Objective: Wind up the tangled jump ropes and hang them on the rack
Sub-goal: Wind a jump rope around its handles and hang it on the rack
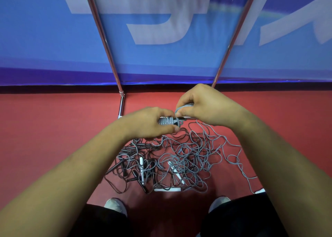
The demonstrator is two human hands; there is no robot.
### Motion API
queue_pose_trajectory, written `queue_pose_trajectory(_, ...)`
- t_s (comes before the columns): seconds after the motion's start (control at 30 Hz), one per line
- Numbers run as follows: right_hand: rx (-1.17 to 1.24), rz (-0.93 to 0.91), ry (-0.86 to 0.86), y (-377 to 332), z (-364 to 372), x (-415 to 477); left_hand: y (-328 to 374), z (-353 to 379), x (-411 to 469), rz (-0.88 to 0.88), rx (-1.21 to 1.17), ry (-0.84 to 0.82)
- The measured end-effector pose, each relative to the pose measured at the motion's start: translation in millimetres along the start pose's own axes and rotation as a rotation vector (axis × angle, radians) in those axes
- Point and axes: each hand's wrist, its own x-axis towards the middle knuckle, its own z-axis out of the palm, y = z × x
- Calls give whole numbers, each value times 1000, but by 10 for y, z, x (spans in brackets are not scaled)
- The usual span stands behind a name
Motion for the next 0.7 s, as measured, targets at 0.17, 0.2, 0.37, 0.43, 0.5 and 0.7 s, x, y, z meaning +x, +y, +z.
queue_pose_trajectory(0.17, 76, 2, 29, -39, -38, -12, 31, -10, -26, 66, 46, 3)
queue_pose_trajectory(0.2, 102, 16, 31, -31, -41, -11, 29, 1, -25, 78, 49, 3)
queue_pose_trajectory(0.37, 302, 86, 71, 131, -57, 23, 41, 85, -38, 104, -398, -113)
queue_pose_trajectory(0.43, 406, 102, 117, 197, -77, 39, 41, 74, -41, 168, -560, -93)
queue_pose_trajectory(0.5, 476, 103, 185, 252, -101, 54, 32, 61, -21, 203, -739, -35)
queue_pose_trajectory(0.7, 534, 128, 227, 326, -153, 59, 14, -4, 26, 219, -1268, 73)
